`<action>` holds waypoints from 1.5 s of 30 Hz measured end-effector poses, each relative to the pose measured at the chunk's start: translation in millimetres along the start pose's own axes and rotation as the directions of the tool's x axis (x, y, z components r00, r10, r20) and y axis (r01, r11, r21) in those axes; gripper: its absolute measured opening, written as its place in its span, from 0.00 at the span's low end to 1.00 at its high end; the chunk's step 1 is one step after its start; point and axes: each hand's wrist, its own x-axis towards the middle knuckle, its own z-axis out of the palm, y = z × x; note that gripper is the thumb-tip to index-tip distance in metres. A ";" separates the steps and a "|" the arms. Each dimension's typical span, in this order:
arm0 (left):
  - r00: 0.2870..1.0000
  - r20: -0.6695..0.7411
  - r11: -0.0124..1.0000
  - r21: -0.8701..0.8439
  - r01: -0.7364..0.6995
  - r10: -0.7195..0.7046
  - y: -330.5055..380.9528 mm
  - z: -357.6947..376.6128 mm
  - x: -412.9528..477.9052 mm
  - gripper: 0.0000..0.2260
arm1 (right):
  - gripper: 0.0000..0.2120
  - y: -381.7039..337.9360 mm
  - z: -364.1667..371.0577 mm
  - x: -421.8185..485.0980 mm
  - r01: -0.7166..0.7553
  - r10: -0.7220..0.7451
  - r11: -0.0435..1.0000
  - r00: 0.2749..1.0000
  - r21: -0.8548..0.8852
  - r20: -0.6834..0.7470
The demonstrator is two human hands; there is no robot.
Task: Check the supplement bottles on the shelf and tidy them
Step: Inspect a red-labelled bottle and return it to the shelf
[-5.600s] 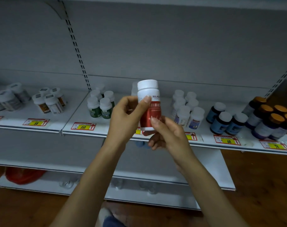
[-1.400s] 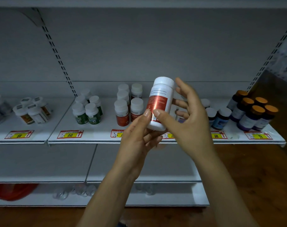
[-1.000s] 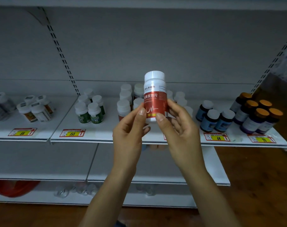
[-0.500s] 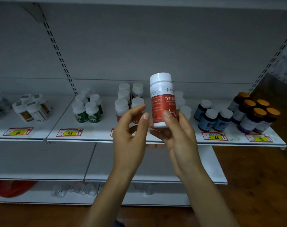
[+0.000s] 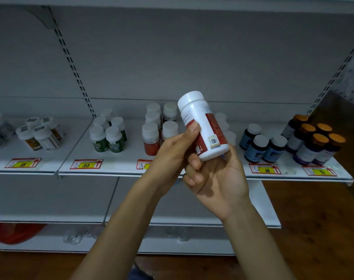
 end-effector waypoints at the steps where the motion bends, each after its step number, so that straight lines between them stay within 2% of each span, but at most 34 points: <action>1: 1.000 0.013 1.000 -0.009 0.010 -0.010 -0.6 0.7 1.0 0.22 | 0.30 0.4 -0.2 0.0 -0.001 0.001 1.000 1.000 -0.003 -0.007; 4: 0.998 -0.018 0.998 -0.023 -0.061 0.060 -6.9 0.1 5.2 0.24 | 0.31 -0.6 -2.2 0.4 0.005 -0.014 0.995 0.997 -0.104 -0.078; 6: 0.987 -0.079 0.988 -0.056 -0.145 0.140 -10.3 -2.0 7.8 0.23 | 0.30 -2.1 -4.4 2.4 0.030 -0.082 0.960 0.981 -0.279 -0.176; 8: 0.971 -0.127 0.978 -0.030 -0.209 0.203 -10.7 -3.5 8.4 0.22 | 0.25 -3.0 -7.7 5.0 0.050 -0.216 0.865 0.935 -0.498 -0.281; 10: 0.955 -0.174 0.970 0.004 -0.244 0.241 -9.0 -2.0 6.9 0.24 | 0.16 -3.0 -13.8 6.7 0.099 -0.423 0.711 0.851 -0.696 -0.311; 12: 0.933 -0.245 0.963 0.016 -0.268 0.264 -6.8 1.3 5.7 0.24 | 0.08 -1.7 -19.4 5.7 0.223 -0.650 0.519 0.730 -0.825 -0.212; 13: 0.922 -0.274 0.960 0.018 -0.280 0.274 -5.4 3.0 5.3 0.22 | 0.05 -0.9 -21.1 4.6 0.295 -0.727 0.420 0.675 -0.858 -0.124; 14: 0.913 -0.296 0.957 0.021 -0.288 0.281 -4.1 4.7 4.8 0.21 | 0.07 0.3 -21.6 3.4 0.352 -0.766 0.327 0.643 -0.877 -0.027; 16: 0.904 -0.326 0.958 0.011 -0.288 0.276 -3.6 5.9 5.8 0.19 | 0.15 5.1 -24.7 3.1 0.395 -0.755 0.135 0.635 -0.909 0.164; 18: 0.905 -0.330 0.958 -0.007 -0.287 0.269 -2.0 6.3 5.6 0.18 | 0.21 10.8 -27.8 4.9 0.376 -0.715 -0.059 0.630 -0.925 0.302; 20: 0.900 -0.324 0.953 0.013 -0.303 0.290 -2.1 6.7 5.2 0.17 | 0.26 15.6 -29.4 6.2 0.361 -0.718 -0.114 0.614 -0.926 0.328; 23: 0.892 -0.316 0.945 0.074 -0.318 0.325 -2.7 7.0 2.1 0.17 | 0.28 17.0 -27.3 8.4 0.353 -0.756 -0.057 0.596 -0.934 0.271; 26: 0.887 -0.312 0.941 0.093 -0.327 0.339 -3.6 3.4 0.7 0.17 | 0.25 10.1 -19.2 9.8 0.388 -0.752 0.106 0.634 -0.915 0.182; 30: 0.877 -0.337 0.939 0.123 -0.320 0.343 -7.3 -8.9 2.1 0.07 | 0.16 -2.4 -10.5 7.7 0.424 -0.613 0.541 0.790 -0.726 0.005; 32: 0.894 -0.315 0.948 0.117 -0.296 0.318 -9.2 -13.7 3.9 0.11 | 0.13 -4.7 -8.6 8.0 0.379 -0.507 0.729 0.859 -0.571 -0.077; 34: 0.931 -0.269 0.969 0.047 -0.243 0.247 -8.9 -15.6 4.9 0.18 | 0.12 -3.7 -7.9 8.7 0.333 -0.409 0.851 0.905 -0.407 -0.114; 37: 0.979 -0.153 0.989 -0.041 -0.144 0.136 -8.1 -15.3 3.9 0.22 | 0.14 -1.8 -7.6 7.6 0.265 -0.300 0.930 0.947 -0.257 -0.111; 40: 0.991 -0.075 0.992 -0.056 -0.113 0.109 -10.2 -16.0 4.5 0.19 | 0.15 1.3 -7.6 6.8 0.217 -0.234 0.951 0.971 -0.219 -0.051; 43: 0.969 -0.112 0.974 -0.031 -0.226 0.221 -12.8 -21.2 6.6 0.16 | 0.17 3.7 -11.5 9.2 0.227 -0.237 0.951 0.971 -0.212 -0.024; 45: 0.944 -0.084 0.947 -0.006 -0.320 0.319 -12.0 -24.6 6.8 0.15 | 0.17 2.7 -13.5 11.8 0.250 -0.263 0.947 0.964 -0.200 -0.038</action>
